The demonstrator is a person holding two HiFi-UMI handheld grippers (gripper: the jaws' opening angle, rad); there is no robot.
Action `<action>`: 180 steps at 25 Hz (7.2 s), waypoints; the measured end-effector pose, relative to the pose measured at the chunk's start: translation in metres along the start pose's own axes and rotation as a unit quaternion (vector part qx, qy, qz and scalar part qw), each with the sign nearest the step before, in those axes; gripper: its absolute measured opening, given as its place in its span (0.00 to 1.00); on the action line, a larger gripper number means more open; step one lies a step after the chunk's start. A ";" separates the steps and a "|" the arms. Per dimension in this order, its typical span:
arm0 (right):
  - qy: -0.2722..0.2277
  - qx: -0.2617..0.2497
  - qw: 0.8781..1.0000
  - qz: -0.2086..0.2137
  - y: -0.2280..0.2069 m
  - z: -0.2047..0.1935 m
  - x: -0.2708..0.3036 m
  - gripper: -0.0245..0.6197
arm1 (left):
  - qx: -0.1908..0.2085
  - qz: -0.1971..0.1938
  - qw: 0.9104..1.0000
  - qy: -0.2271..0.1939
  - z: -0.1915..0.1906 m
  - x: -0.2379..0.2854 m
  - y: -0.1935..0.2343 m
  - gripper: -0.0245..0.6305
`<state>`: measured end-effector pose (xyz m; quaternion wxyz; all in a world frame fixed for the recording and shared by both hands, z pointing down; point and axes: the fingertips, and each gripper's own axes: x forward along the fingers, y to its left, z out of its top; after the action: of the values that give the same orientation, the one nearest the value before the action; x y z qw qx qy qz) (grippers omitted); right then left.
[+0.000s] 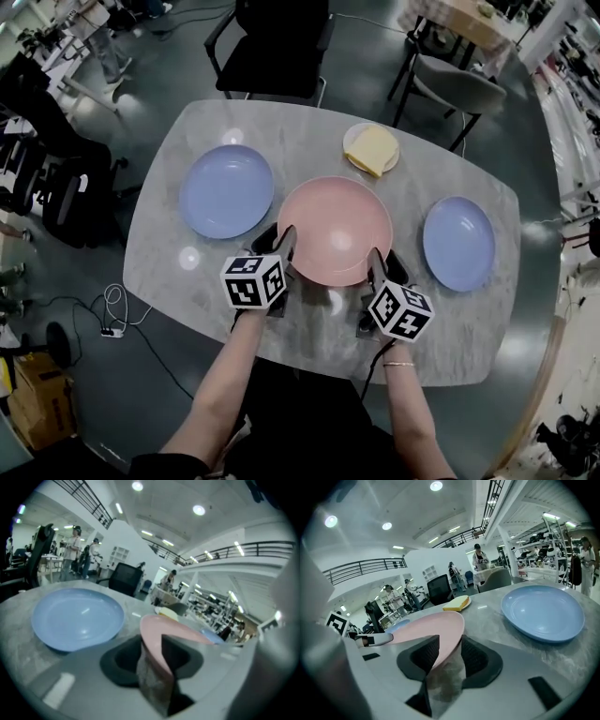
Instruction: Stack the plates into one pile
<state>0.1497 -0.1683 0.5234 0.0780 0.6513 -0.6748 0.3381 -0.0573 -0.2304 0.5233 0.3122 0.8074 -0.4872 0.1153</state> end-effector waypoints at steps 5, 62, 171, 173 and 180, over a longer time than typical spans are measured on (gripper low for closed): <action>-0.014 -0.023 0.999 0.041 0.032 0.017 0.002 0.25 | -0.009 0.028 0.999 -0.041 0.021 -0.030 0.013 0.24; 0.024 -0.191 0.980 0.051 0.229 -0.029 0.178 0.25 | 0.036 0.152 0.988 -0.015 0.059 -0.050 0.263 0.25; -0.087 0.058 0.970 -0.218 -0.281 0.047 -0.117 0.24 | 0.155 -0.152 0.970 0.108 -0.053 0.167 -0.287 0.19; -0.086 0.059 0.970 -0.221 -0.288 0.048 -0.114 0.24 | 0.160 -0.153 0.969 0.108 -0.053 0.174 -0.291 0.19; -0.079 0.056 0.968 -0.233 -0.307 0.049 -0.105 0.24 | 0.179 -0.150 0.966 0.111 -0.055 0.193 -0.302 0.19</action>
<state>0.4663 -0.0849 0.5377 0.0643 0.8188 -0.4882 0.2950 0.3044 -0.2345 0.5430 0.2285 0.8962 -0.2941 0.2411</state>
